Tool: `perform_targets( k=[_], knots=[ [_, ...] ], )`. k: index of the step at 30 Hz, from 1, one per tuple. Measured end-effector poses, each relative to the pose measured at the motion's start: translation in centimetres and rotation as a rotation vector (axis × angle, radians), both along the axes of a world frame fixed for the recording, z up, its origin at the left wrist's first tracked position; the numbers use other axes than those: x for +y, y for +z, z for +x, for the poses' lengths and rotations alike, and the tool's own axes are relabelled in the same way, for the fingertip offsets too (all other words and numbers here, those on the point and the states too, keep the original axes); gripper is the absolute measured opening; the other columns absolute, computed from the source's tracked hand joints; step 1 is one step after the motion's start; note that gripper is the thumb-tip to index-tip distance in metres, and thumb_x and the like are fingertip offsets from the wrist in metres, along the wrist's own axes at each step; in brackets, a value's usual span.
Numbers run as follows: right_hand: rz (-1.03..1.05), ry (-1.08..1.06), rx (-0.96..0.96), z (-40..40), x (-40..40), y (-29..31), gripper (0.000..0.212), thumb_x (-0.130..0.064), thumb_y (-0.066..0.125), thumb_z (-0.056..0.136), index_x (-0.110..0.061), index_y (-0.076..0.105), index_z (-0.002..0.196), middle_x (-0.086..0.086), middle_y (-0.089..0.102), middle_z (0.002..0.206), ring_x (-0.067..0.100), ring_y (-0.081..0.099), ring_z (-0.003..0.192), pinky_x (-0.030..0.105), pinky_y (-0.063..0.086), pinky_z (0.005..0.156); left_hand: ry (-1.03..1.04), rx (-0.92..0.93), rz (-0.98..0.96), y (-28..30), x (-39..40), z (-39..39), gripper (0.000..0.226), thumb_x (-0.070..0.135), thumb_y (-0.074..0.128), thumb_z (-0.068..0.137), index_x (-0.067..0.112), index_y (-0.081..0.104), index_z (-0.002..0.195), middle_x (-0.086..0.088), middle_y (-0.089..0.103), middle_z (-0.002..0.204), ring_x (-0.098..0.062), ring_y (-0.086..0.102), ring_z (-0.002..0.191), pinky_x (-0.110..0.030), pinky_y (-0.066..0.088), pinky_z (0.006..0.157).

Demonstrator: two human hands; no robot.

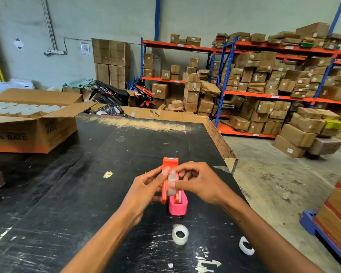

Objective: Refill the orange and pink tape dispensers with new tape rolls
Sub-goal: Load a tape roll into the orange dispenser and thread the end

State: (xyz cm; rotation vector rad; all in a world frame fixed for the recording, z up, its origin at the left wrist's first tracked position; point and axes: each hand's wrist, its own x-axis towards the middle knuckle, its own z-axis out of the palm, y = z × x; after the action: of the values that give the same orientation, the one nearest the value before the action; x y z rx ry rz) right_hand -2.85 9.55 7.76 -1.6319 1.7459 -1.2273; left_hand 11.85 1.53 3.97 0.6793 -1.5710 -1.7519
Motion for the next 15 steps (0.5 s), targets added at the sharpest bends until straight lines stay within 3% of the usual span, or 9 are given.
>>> perform_targets(
  k=[4,7,10,13,15],
  knots=[
    [-0.108,-0.012,0.012,-0.2,0.0,0.7,0.012,-0.014,0.078,0.076,-0.008,0.077,0.086,0.011,0.060,0.085,0.010,0.051,0.070,0.014,0.043,0.062,-0.029,-0.014,-0.015,0.0,0.0,0.0,0.035,0.035,0.058,0.089,0.025,0.065,0.121,0.000,0.076,0.076,-0.011,0.069,0.066,-0.026,0.053,0.061],
    [-0.198,-0.075,0.076,-0.7,-0.4,1.3,0.011,-0.017,0.078,0.076,-0.011,0.078,0.086,0.011,0.061,0.096,0.017,0.057,0.081,0.027,0.047,0.068,-0.077,-0.026,-0.025,0.1,0.3,0.1,0.041,0.040,0.059,0.083,0.026,0.065,0.121,0.000,0.077,0.080,-0.010,0.070,0.066,-0.026,0.053,0.060],
    [-0.211,-0.106,0.043,-1.6,-1.0,2.1,0.009,-0.016,0.076,0.078,-0.011,0.077,0.085,0.005,0.067,0.098,0.015,0.063,0.085,0.037,0.054,0.075,-0.108,-0.046,-0.030,0.2,0.3,0.2,0.036,0.036,0.057,0.089,0.026,0.064,0.122,0.001,0.076,0.079,-0.010,0.070,0.066,-0.025,0.054,0.058],
    [-0.158,-0.107,0.056,-2.1,-1.3,2.5,0.008,-0.016,0.074,0.081,-0.010,0.077,0.086,0.002,0.074,0.084,0.009,0.067,0.076,0.028,0.054,0.072,-0.146,-0.048,-0.011,0.3,0.3,0.1,0.041,0.043,0.057,0.085,0.025,0.066,0.121,-0.001,0.074,0.074,-0.013,0.068,0.065,-0.034,0.055,0.067],
    [-0.135,-0.109,0.054,-2.2,-1.5,2.3,0.009,-0.016,0.073,0.081,-0.009,0.077,0.086,0.004,0.074,0.079,0.010,0.068,0.072,0.029,0.056,0.070,-0.180,-0.048,0.005,0.5,0.4,0.1,0.046,0.050,0.060,0.077,0.023,0.070,0.113,-0.009,0.075,0.082,-0.017,0.068,0.069,-0.038,0.055,0.072]
  ],
)
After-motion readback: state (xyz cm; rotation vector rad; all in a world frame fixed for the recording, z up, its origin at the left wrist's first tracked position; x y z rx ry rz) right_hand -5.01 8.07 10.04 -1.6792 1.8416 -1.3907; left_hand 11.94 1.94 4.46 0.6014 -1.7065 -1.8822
